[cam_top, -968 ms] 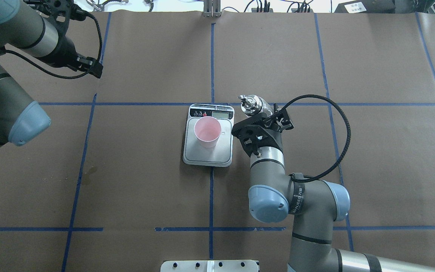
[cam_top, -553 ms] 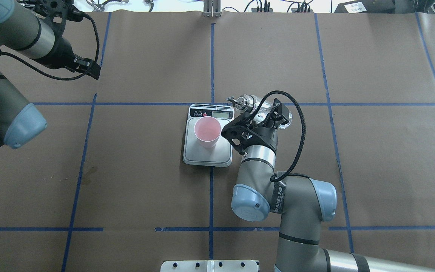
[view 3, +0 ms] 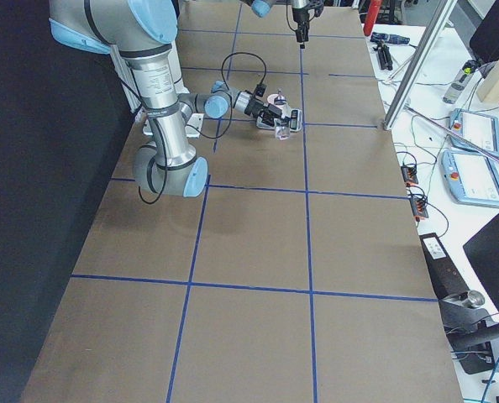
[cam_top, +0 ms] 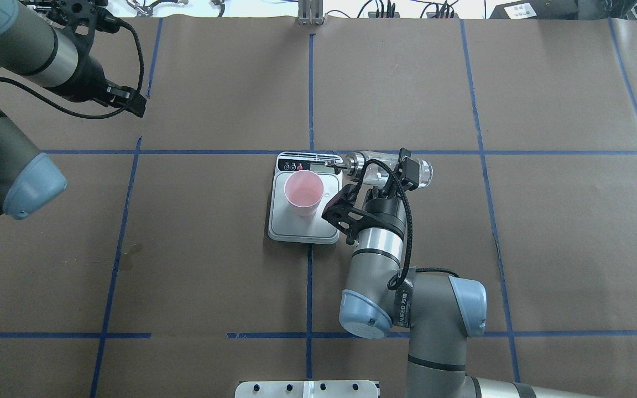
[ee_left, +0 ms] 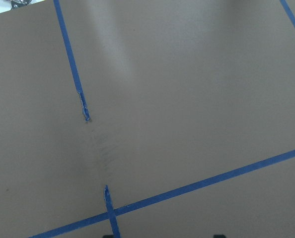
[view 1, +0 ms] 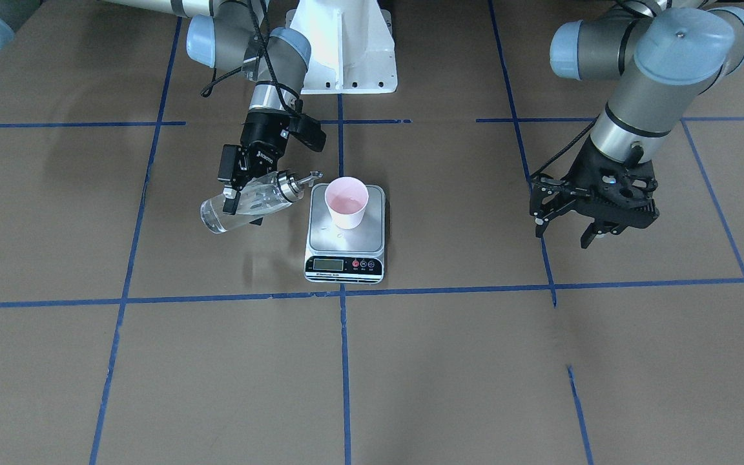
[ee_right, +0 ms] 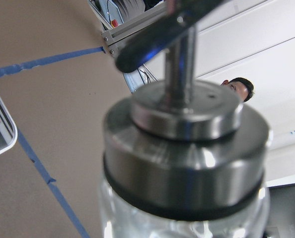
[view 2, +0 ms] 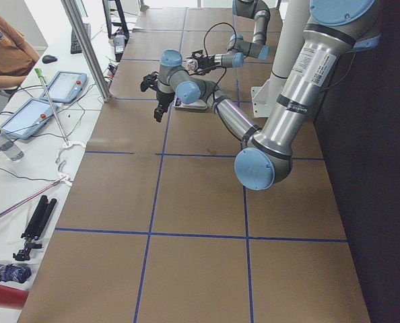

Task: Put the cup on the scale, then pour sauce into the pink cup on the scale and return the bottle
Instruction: 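Tilt the bottle spout over the pink cup with the right gripper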

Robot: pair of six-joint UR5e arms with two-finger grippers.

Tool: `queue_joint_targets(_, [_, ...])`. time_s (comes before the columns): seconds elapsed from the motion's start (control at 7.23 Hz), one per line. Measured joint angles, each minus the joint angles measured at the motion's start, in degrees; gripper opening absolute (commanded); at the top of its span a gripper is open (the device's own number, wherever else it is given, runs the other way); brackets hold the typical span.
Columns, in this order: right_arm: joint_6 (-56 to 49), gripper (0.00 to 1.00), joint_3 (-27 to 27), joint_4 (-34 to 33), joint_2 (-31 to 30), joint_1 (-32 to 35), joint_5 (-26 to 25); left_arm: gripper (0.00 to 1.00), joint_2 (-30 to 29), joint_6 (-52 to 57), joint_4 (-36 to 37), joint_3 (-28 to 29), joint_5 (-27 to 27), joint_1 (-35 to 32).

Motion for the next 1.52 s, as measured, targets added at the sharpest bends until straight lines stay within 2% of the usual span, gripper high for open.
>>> queue_joint_targets(1.52, [-20.91, 0.00, -0.72, -0.03, 0.18, 0.29, -7.51, 0.74, 0.34, -0.01, 0.00, -0.09, -0.17, 0.00])
